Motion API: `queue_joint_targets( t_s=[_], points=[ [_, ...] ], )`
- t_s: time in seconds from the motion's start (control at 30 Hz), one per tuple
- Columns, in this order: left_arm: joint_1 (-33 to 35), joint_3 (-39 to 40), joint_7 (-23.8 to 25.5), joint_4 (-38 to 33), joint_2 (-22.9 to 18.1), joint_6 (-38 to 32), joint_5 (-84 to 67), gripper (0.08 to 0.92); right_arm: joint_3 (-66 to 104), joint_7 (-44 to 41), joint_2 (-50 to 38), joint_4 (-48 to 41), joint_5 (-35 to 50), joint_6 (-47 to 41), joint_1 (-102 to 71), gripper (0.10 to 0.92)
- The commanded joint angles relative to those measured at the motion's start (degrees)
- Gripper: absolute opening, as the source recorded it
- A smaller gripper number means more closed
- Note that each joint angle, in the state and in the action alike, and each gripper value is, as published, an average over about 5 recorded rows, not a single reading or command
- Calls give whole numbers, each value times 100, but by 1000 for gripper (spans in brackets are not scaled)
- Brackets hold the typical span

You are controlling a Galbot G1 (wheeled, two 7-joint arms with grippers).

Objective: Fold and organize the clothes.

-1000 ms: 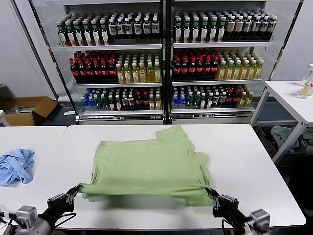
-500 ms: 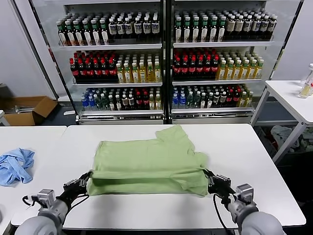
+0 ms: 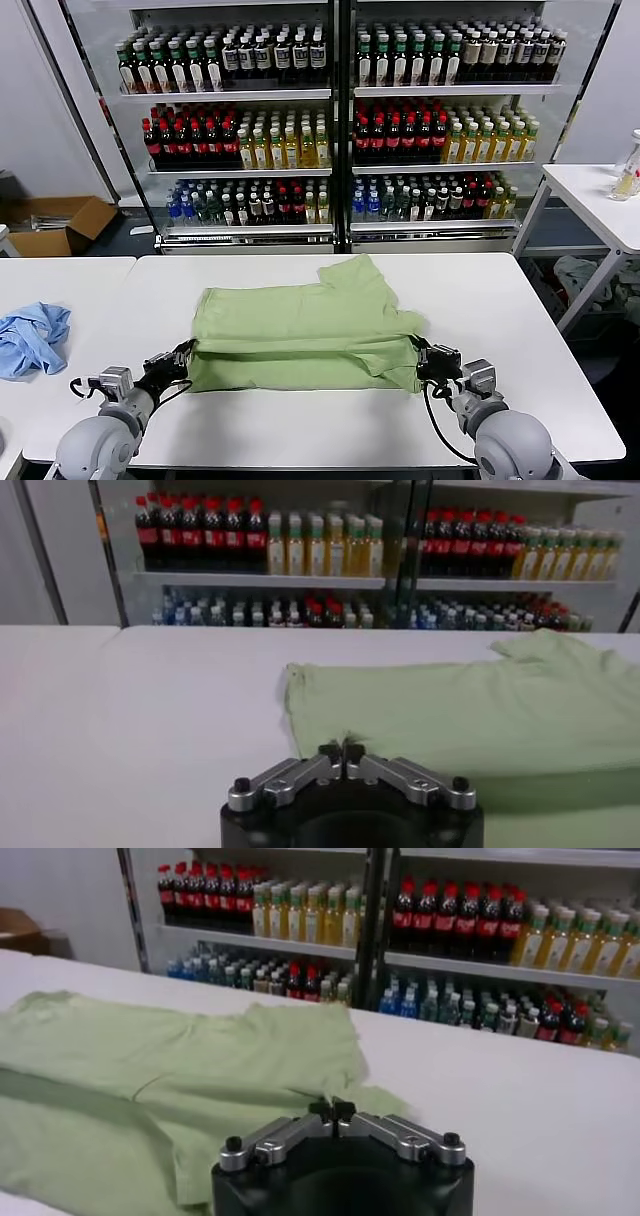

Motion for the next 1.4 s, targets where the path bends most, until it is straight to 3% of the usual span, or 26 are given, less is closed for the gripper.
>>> queue_joint_targets(
  t_s=[0.03,0.3,0.47,0.63,0.8,0.93,1.03,1.4],
  points=[
    [-227,79,-38,494,-10,-180,362,177,-60,31,73,-211,-196,24,76,249],
    [716,-609,-39,-742,241,72,-592,411,607,57,-184,595,-142,23,-708,474],
    [1253,-571,-54,-1422,113,387,-612,559,455,236,55,769,-176,5,-1171,613],
    [1392,-306,-194,-1359,-108,890,104,697,255,527,325,578,-170,-7,-1205,758],
    [1320,-343,-455,-999,-95,966,192,809,246,641,412,404,-130,20,-1147,819],
    [1289,-359,-518,-860,-48,967,196,822,214,613,496,296,-72,74,-1083,803],
    [1266,-337,-520,-831,-63,966,197,796,194,632,549,248,5,89,-1050,732],
    [1199,-210,-536,-869,-104,967,178,490,174,661,608,135,52,114,-999,412]
  ],
)
